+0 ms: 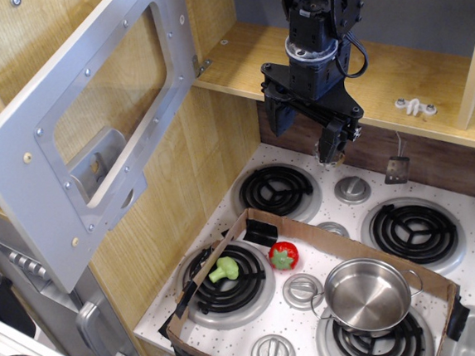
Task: Close microwave
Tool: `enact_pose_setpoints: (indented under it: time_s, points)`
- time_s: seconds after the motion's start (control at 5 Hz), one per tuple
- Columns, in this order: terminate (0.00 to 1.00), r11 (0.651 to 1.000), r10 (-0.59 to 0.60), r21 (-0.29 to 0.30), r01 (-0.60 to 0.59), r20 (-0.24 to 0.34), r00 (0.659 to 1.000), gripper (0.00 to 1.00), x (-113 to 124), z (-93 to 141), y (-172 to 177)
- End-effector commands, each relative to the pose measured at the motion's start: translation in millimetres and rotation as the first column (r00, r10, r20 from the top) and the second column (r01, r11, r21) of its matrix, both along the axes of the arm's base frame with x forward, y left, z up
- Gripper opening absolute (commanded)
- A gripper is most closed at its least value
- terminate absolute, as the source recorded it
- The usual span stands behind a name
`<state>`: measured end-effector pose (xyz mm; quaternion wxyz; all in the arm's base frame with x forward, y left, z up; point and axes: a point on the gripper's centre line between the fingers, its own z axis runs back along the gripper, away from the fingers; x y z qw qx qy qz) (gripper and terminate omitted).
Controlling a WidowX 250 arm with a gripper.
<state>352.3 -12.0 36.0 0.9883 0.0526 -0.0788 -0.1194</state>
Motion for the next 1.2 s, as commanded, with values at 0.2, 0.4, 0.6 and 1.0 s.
enact_pose_setpoints:
  time_s: [0.2,0.4,0.6,1.0]
  points:
    - [0.00,0.997,0.050,0.052,-0.051,0.014,0.999,1.00,-3,19,7]
    - [0.00,0.994,0.068,0.084,-0.072,0.044,0.997,1.00,-1,45,25]
    - [0.00,0.992,0.079,0.095,-0.084,0.058,0.995,1.00,-9,71,42]
    - [0.00,0.968,0.060,0.241,-0.072,0.055,0.997,1.00,-26,128,82]
